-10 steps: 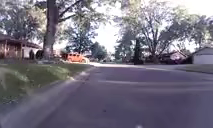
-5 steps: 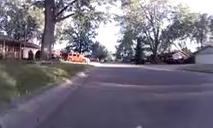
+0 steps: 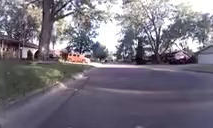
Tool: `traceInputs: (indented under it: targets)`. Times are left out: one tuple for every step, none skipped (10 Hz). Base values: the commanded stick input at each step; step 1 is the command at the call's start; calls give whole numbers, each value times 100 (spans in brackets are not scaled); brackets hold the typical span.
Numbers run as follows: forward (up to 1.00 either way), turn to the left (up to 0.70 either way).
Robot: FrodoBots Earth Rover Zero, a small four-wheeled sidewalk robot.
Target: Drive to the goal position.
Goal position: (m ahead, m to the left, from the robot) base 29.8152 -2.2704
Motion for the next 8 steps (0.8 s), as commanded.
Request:
traceInputs:
  targets:
    - [100, 0]
    - [100, 0]
    - [100, 0]
    - [100, 0]
    - [100, 0]
    - [100, 0]
    - [100, 0]
    - [100, 0]
